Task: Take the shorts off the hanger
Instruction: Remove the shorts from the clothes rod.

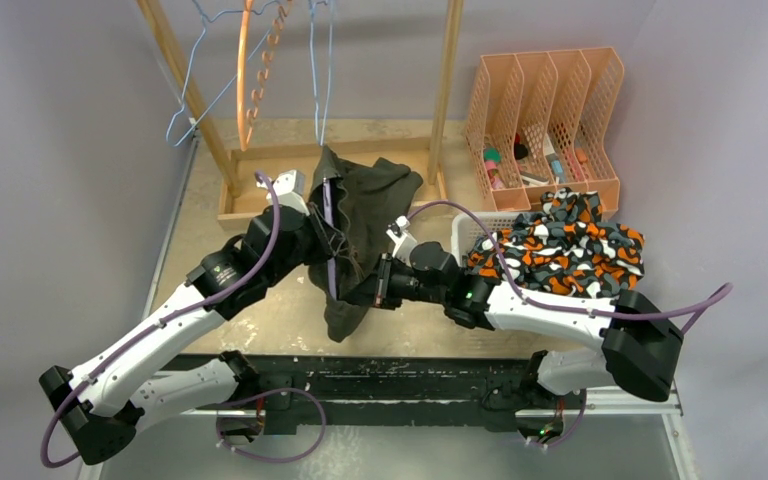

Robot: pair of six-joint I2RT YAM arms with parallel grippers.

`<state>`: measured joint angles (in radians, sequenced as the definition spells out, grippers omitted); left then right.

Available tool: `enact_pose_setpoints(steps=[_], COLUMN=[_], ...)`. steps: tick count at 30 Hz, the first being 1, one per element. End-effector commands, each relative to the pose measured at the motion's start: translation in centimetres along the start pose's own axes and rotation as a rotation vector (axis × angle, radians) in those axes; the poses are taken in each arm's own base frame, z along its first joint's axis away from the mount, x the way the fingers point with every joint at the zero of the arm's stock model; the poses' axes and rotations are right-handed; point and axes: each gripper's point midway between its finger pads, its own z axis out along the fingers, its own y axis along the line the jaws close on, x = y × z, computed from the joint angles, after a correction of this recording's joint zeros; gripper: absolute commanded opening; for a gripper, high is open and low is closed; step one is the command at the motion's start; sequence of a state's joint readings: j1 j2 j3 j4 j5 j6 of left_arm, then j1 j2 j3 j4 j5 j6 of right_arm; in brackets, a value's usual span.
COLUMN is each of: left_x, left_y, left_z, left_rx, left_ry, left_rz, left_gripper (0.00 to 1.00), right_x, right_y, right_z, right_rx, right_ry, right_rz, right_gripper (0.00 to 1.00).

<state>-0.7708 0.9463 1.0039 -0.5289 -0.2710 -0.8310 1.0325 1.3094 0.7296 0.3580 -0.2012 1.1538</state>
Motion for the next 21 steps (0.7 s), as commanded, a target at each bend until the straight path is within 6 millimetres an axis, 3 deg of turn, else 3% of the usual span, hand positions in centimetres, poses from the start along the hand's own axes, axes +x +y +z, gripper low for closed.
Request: enact_pose_setpoints(steps=[1,5,9,13,18,21], left_x=[-5.4,-6.4,-7.0,-6.5,-6.2,-6.0], left_y=[-2.1,-1.7,-2.2,-1.7,-0.8,-0.8], left_z=[-1.0,-1.1,-0.9,-0.3,-0.2,-0.1], left_rx=[0.049,0.020,0.025,-0.005,-0.044,-0.042], left_ry=[-0.208,-0.252,-0.269,-0.254,-0.254,-0.247], left_rz=[-0.082,-0.102,-0.110,-0.106,-0.113,-0.119], left_gripper=[0.00,0.00,0.00,0.00,0.00,0.00], right_x=[0.9,2.1,3.6,4.0,4.4,4.1], right_y=[0.6,-0.2,2.1,2.4,3.1,3.1], right_z=[-0.6,-0.6,-1.8,-2.3,-3.2,-3.0], right_rx=[-0.036,-0.022,-0.180,-0.176,-0.188,-0.172], right_ry=[0.033,0.092,0.171,0.221,0.264,0.261], right_rz=[-0.036,-0.063,-0.132,-0.227,-0.318,-0.320], right_gripper=[0.00,0.00,0.00,0.01,0.08,0.19])
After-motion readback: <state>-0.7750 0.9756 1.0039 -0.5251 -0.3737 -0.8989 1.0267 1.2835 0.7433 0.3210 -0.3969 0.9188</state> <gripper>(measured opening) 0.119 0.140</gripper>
